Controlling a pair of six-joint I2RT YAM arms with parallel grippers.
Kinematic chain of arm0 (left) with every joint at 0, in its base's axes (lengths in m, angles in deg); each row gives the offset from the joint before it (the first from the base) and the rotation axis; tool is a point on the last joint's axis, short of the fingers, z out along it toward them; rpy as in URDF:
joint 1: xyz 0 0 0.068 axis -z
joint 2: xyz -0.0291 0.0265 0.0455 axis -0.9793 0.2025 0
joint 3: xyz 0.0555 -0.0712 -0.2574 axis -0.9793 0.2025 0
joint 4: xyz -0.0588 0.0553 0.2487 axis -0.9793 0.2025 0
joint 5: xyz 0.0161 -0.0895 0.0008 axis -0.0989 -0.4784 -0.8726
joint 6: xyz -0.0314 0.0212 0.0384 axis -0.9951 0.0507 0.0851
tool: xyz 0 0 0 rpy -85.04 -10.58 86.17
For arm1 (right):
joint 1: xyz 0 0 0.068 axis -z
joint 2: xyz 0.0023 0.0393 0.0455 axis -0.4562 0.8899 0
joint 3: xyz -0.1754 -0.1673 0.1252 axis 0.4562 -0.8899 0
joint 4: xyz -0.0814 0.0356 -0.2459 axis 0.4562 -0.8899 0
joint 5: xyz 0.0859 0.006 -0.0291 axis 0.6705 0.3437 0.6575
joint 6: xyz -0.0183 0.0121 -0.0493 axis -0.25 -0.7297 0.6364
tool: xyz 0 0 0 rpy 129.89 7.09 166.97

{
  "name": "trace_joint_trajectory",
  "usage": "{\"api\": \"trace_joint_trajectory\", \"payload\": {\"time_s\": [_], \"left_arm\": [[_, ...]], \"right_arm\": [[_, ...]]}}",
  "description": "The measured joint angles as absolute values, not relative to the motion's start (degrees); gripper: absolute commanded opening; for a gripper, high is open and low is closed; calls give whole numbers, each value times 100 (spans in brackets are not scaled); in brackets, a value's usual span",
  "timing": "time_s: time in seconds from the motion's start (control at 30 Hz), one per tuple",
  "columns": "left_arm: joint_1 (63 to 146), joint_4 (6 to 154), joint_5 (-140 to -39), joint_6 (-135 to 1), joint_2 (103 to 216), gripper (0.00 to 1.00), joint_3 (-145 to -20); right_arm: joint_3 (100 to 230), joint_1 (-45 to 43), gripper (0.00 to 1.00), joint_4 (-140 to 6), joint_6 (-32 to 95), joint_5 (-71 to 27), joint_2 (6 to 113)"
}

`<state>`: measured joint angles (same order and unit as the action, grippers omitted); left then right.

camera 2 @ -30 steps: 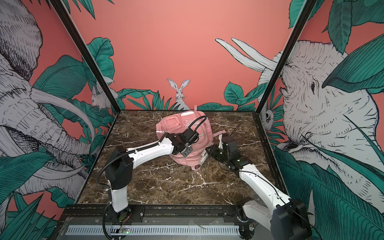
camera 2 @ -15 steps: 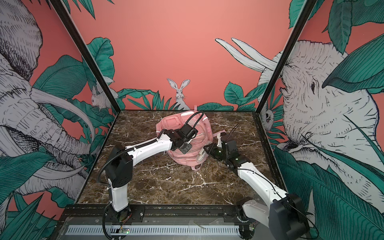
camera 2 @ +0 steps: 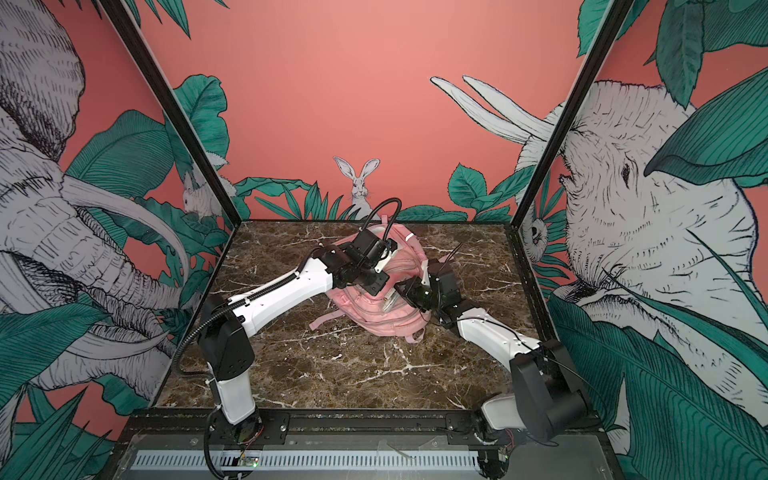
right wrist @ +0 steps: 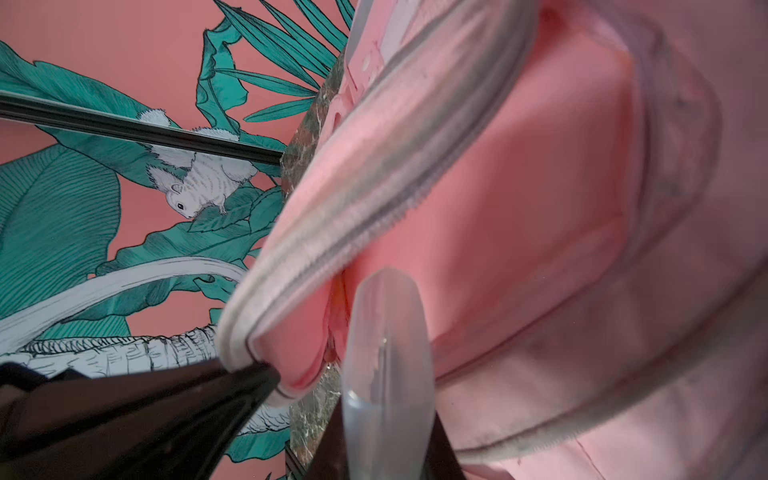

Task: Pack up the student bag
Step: 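Push the pencil case into the opened front pocket with the right gripper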

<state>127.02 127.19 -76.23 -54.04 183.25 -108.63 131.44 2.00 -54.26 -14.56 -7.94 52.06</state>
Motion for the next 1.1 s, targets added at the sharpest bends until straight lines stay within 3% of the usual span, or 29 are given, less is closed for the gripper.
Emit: {"api": "trace_joint_trajectory", "payload": {"time_s": [0.7, 0.93, 1.1], "left_arm": [[12604, 12441, -7874, -5883, 18325, 0, -10856], [12560, 12360, -7894, -6062, 18325, 0, -10804], [12547, 12315, -7896, -6154, 18325, 0, -10804]], "right_arm": [[14794, 206, 12, -4337, -1959, -815, 7604], [15103, 206, 13, -4466, -1926, -610, 7869], [15352, 195, 25, -4857, -1732, -488, 7928]]}}
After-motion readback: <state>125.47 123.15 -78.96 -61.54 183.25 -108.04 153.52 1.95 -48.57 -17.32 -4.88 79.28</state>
